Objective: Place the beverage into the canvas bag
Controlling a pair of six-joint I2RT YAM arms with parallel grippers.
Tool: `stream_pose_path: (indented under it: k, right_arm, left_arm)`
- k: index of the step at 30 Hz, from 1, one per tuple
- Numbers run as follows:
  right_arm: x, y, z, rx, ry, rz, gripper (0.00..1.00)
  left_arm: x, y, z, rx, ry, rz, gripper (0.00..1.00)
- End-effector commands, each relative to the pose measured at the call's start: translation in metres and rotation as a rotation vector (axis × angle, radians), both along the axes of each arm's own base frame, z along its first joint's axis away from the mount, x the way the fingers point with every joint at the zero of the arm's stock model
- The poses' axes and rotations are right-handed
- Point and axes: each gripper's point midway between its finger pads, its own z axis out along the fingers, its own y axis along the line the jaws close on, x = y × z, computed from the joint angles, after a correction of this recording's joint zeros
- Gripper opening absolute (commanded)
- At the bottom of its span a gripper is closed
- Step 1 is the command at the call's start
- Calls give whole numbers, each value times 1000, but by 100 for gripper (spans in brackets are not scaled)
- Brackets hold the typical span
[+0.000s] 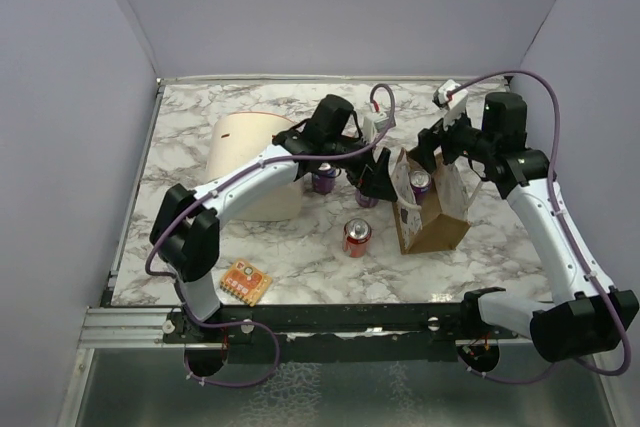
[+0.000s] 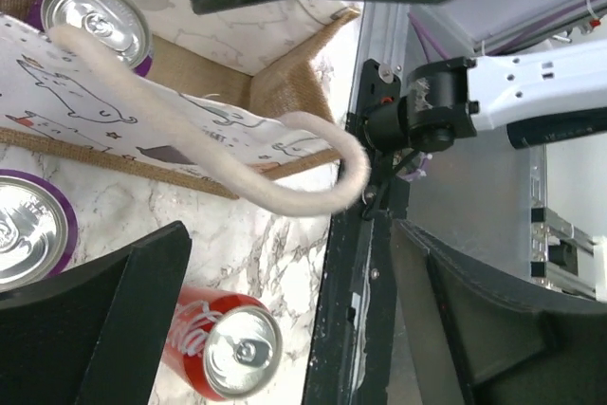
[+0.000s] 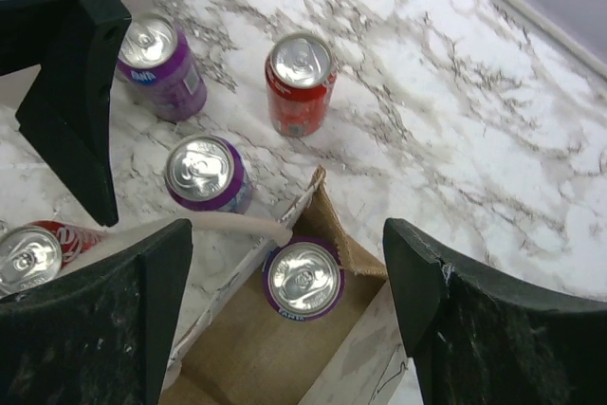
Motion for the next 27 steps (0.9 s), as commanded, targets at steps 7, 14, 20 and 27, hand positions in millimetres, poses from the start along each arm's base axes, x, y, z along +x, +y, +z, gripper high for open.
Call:
stream_pose_path:
  k: [7,14,20,27]
  right_arm:
    - [-6,42,41,45,-30,224,85]
    - [-6,78,28,-44,32,329,88]
    - [-5,111,-7,-193,119,360,89]
    - [-1,128,-51,-332,214,344,89]
  left_arm:
    - [-5,64,66,-6,-446,-30,99]
    - [41,138,91,16,-554,198,99]
    - [77,201,132,-60,-552,480,99]
    - [96,248,144,-137,-470,660,99]
